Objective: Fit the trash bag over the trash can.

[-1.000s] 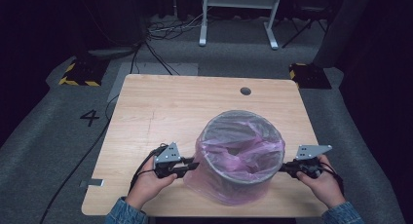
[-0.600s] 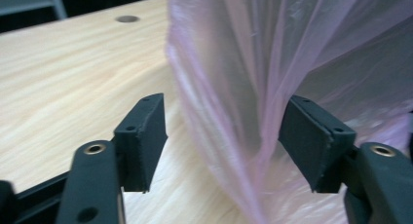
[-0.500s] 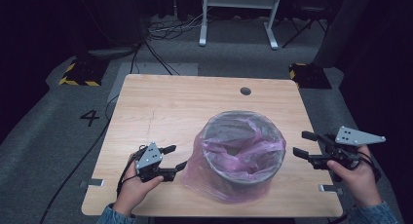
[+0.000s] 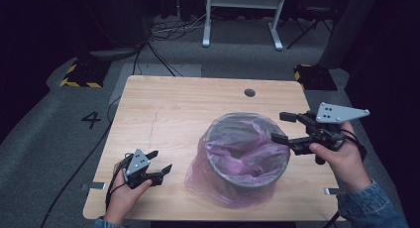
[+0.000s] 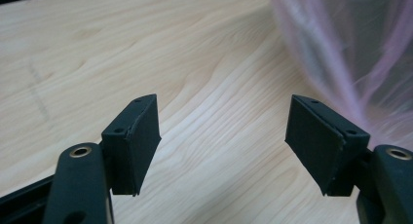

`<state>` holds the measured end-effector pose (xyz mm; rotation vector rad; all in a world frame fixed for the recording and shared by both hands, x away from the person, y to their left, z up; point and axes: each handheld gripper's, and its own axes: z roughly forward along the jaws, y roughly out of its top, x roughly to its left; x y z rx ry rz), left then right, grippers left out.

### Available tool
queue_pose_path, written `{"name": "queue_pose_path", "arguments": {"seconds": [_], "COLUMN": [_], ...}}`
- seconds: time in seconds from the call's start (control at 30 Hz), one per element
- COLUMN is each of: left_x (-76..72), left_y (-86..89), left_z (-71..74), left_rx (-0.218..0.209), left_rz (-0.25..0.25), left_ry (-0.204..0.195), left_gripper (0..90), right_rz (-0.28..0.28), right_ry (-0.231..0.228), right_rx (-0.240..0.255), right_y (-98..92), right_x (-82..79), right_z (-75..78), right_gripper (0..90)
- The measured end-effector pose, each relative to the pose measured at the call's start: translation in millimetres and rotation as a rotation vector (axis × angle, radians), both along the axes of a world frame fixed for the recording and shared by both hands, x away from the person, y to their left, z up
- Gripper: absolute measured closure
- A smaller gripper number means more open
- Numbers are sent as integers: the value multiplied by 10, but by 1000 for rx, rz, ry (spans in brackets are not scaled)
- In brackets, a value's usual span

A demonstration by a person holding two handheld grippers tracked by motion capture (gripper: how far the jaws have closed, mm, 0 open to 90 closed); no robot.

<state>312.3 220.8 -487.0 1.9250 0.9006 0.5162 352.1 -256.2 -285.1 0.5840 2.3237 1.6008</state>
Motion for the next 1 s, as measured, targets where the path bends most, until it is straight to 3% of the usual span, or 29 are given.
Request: {"name": "queue_pose_path", "arguments": {"seconds": [0.37, 0.73, 1.0], "left_x": [11, 38, 49], "left_y": [169, 214, 201], "left_z": [-99, -140, -143], "left_rx": [24, 48, 67], "left_rz": [85, 110, 110], "left_ry": [48, 83, 94], "left_gripper": [270, 270, 269], "right_rz": [54, 91, 104], "right_ry": [20, 53, 124], "right_rx": [-50, -90, -123], "right_y": [439, 730, 960], "right_x": [128, 153, 265], "right_z": [9, -94, -267], "right_gripper": [257, 254, 253]}}
